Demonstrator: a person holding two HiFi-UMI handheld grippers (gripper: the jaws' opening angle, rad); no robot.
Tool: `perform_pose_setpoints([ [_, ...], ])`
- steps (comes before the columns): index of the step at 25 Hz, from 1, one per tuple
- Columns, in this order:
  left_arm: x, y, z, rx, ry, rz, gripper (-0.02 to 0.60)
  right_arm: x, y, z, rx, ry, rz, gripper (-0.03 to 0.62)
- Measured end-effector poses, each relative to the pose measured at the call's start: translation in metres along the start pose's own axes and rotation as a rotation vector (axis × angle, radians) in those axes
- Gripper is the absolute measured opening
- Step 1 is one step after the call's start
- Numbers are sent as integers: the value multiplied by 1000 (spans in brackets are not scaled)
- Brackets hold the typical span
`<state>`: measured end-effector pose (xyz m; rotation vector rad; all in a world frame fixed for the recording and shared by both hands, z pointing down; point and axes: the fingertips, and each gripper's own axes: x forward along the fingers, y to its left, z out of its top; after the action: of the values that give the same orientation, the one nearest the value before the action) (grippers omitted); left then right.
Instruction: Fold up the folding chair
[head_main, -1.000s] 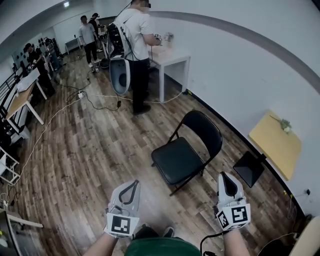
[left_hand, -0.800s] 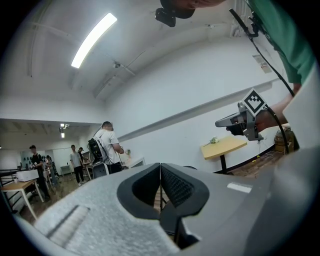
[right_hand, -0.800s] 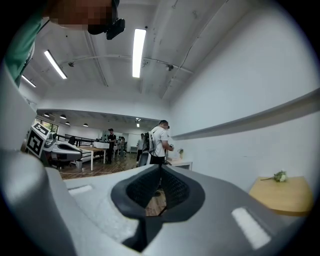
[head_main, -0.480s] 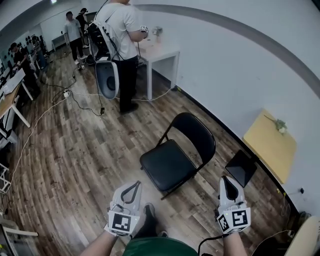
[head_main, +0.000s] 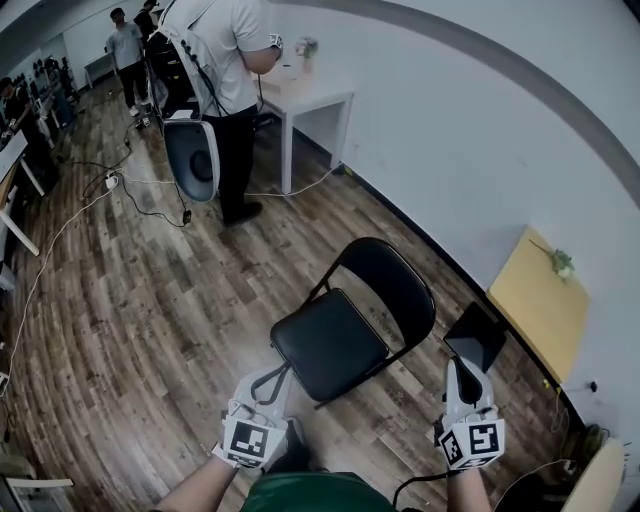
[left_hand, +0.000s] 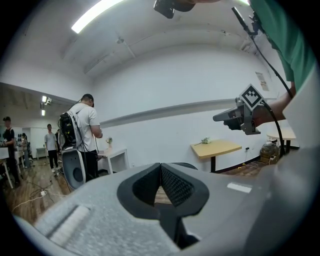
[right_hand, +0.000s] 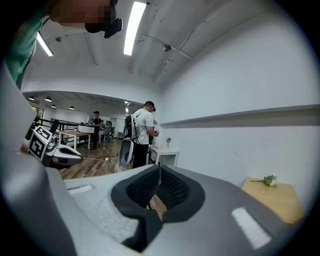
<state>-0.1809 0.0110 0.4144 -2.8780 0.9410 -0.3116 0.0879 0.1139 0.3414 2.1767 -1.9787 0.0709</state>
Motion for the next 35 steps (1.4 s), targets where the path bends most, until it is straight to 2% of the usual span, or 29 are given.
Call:
perform_pose_setpoints([
  [8,48,37,-48,-82,101,-25,12,62,-16,-3,-29,46,-12,15],
  [13,72,42,-94,-160,202,18,12,99,-46,-31,-36,108,29,15],
  [18,98,37,-159,-210,351,106,12,149,-73,-63,-31,155,127,8],
  [20,109,30,-184,-280,396,154,12,170,-85,-72,-48,175,176,8],
  [24,119,17,-233,-479,461,266,12,205,-112,-91,-83,210,246,8],
  [28,130,17,-276,-671,458,391,12,244,-137,-112,-129,243,287,3],
  [35,136,-5,-366,-921,463,417,12,292,-149,-165,-213,330,348,3],
])
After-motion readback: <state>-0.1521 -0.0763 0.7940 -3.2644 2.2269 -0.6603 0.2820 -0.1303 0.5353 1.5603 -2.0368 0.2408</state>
